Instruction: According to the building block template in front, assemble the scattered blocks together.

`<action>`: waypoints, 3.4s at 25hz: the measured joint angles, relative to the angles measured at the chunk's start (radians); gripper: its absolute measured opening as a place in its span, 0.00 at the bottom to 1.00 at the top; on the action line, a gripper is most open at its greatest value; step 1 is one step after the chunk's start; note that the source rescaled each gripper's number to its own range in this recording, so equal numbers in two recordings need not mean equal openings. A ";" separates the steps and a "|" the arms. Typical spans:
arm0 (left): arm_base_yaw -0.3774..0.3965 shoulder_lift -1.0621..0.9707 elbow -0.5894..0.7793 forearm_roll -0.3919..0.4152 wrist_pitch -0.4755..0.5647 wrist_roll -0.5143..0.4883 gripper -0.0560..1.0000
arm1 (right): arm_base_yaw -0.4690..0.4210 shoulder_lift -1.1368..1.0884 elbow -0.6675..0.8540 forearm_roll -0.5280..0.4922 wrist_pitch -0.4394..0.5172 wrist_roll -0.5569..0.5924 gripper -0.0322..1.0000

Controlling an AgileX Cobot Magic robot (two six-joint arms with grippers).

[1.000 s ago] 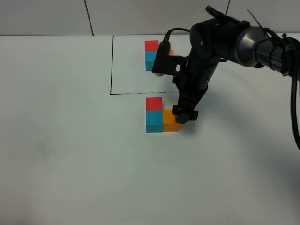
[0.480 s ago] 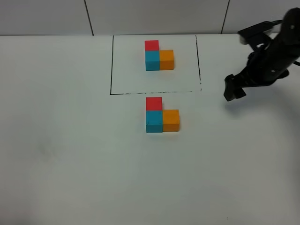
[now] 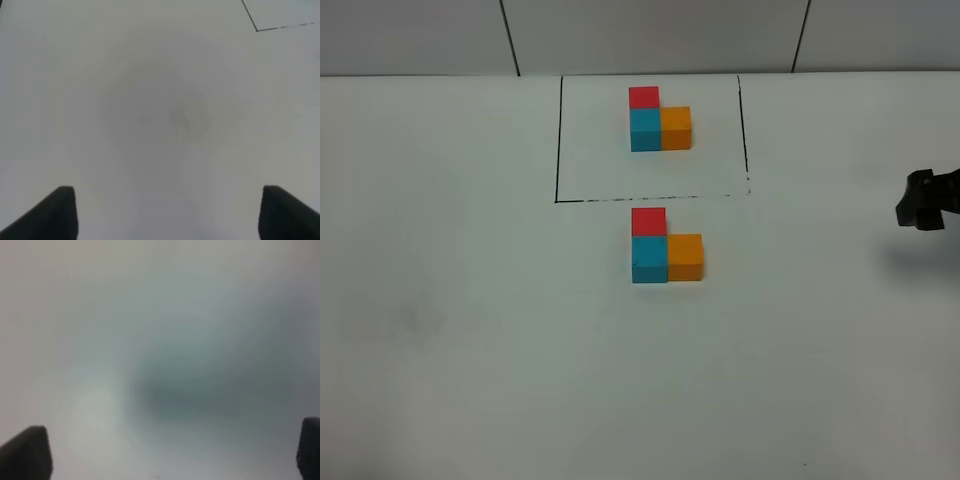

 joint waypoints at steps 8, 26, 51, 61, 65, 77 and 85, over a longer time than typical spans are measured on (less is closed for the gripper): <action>0.000 0.000 0.000 0.000 0.000 0.000 0.69 | -0.001 -0.288 0.155 -0.093 0.094 0.072 1.00; 0.000 0.000 0.000 0.000 0.000 0.000 0.69 | 0.117 -1.068 0.400 -0.147 0.484 0.199 1.00; 0.000 0.000 0.000 0.000 0.000 0.000 0.69 | 0.140 -1.564 0.436 -0.185 0.500 0.246 1.00; 0.000 0.000 0.000 0.000 0.000 0.000 0.69 | 0.140 -1.564 0.436 -0.207 0.500 0.297 0.97; 0.000 0.000 0.000 0.000 0.000 -0.003 0.69 | 0.140 -1.564 0.436 -0.210 0.500 0.299 0.96; 0.000 0.000 0.000 0.000 0.000 -0.002 0.69 | 0.140 -1.564 0.436 -0.210 0.500 0.299 0.92; 0.000 0.000 0.000 0.000 0.000 -0.002 0.69 | 0.140 -1.564 0.436 -0.218 0.500 0.318 0.91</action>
